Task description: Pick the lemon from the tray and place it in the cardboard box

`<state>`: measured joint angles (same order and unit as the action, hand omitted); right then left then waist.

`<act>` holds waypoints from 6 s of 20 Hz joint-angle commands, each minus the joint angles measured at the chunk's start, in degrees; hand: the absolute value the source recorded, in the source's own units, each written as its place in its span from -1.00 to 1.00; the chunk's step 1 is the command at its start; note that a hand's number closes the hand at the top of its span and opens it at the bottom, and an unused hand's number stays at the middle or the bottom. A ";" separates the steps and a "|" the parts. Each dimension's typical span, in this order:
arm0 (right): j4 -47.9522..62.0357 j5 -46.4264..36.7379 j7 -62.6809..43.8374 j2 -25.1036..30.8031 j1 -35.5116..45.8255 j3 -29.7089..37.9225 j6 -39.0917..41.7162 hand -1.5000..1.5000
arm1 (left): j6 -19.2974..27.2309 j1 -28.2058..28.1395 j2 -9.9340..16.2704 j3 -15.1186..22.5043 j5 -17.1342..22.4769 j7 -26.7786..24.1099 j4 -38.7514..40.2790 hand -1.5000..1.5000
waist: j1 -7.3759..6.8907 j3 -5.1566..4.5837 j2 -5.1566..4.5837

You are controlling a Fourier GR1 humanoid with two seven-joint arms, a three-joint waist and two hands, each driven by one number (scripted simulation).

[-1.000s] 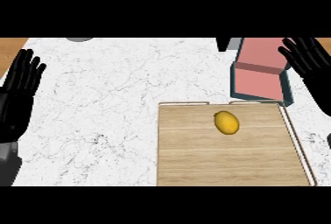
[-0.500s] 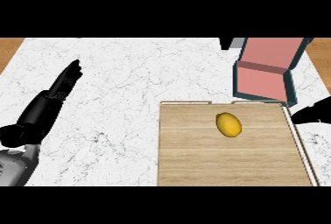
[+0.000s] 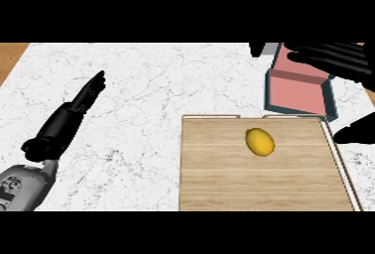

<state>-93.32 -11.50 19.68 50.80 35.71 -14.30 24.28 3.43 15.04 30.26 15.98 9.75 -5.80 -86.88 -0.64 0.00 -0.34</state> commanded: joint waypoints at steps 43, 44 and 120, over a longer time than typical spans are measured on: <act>-9.65 -53.55 -30.02 -21.86 -5.29 -27.05 21.76 -1.00 | -10.14 1.03 -8.06 -10.59 -8.71 -0.35 4.26 0.00 | 0.68 -0.01 0.30; -7.21 -54.33 -25.35 -16.08 -8.65 -26.25 14.21 -1.00 | -8.09 -1.93 -9.16 -8.96 -10.17 0.91 0.93 0.00 | 0.56 0.03 0.30; 9.42 -32.36 -11.83 -36.45 6.65 31.06 0.51 1.00 | -17.27 -1.90 -15.06 -17.19 -15.95 2.43 -2.76 0.00 | -0.44 0.01 0.07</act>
<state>-94.33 -44.82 7.15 10.05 36.04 11.08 25.98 -12.73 13.33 14.58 -0.62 -6.98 -3.55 -88.41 -0.43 -0.03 -0.15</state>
